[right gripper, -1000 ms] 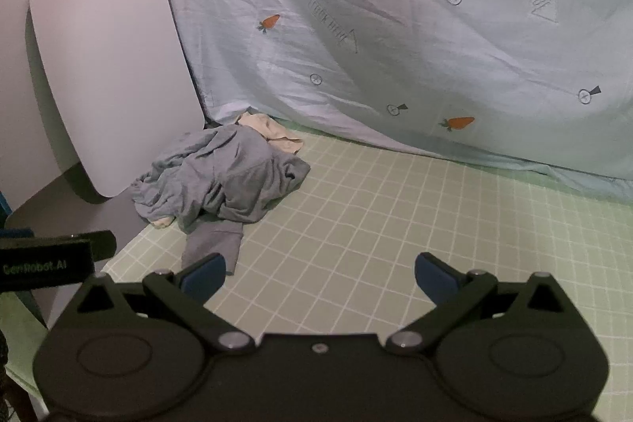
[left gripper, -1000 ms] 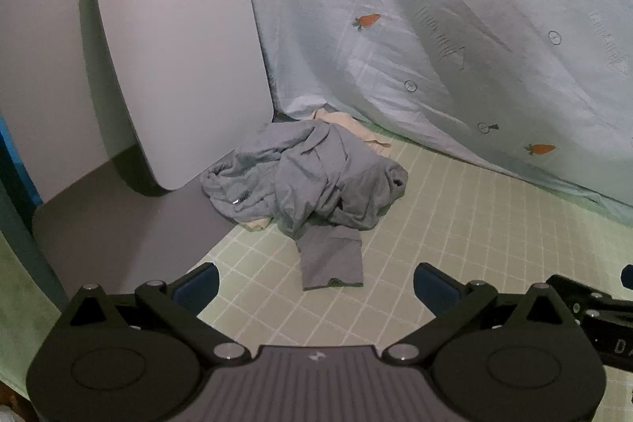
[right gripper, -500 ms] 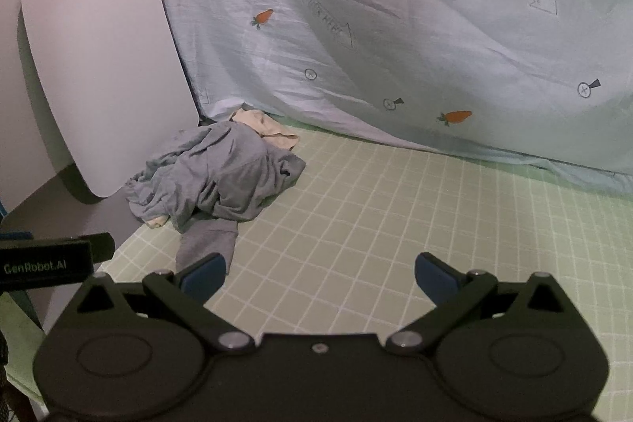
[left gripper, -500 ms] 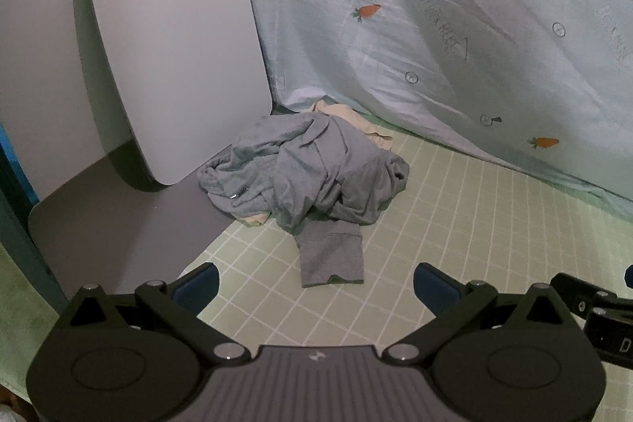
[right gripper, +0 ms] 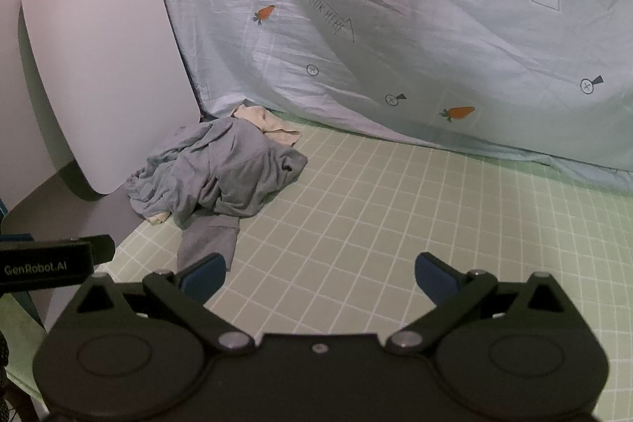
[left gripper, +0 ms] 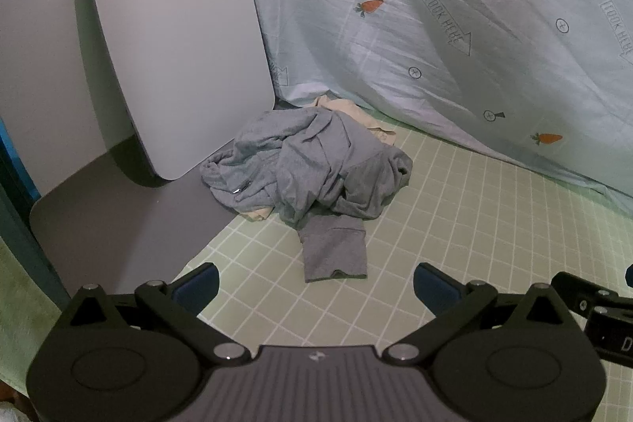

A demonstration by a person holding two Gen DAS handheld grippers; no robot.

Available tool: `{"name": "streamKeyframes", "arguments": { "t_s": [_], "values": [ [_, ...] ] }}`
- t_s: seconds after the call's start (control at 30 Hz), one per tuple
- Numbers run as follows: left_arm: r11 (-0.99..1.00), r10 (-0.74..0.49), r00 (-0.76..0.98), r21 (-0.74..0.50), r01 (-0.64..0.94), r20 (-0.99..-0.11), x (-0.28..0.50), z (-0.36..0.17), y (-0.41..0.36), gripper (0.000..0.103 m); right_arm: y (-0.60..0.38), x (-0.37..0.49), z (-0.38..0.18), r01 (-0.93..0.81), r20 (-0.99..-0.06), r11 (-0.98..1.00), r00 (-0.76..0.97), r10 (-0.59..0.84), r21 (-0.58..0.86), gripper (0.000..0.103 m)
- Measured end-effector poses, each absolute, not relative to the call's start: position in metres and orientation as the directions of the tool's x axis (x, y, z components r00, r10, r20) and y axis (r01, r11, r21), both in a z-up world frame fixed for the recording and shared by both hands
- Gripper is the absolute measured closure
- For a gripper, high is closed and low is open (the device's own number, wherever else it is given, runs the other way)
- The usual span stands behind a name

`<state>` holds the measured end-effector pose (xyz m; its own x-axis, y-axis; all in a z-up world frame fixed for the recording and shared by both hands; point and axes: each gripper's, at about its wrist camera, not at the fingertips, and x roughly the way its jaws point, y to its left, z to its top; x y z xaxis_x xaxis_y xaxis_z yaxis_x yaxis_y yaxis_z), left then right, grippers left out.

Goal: Fold clothes

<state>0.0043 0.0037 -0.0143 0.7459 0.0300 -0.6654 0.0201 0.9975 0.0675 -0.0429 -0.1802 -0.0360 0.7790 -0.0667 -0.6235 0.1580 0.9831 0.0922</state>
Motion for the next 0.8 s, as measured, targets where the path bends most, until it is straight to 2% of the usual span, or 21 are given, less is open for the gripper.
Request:
{"name": "streamKeyframes", "arguments": {
  "t_s": [0.8],
  "values": [
    [0.998, 0.02, 0.742, 0.063, 0.03, -0.67, 0.0057, -0.0114, 0.0049, 0.0, -0.1838, -0.0448, -0.0343, 0.158, -0.62, 0.983, 0.781, -0.067, 0.093, 0.0]
  ]
}}
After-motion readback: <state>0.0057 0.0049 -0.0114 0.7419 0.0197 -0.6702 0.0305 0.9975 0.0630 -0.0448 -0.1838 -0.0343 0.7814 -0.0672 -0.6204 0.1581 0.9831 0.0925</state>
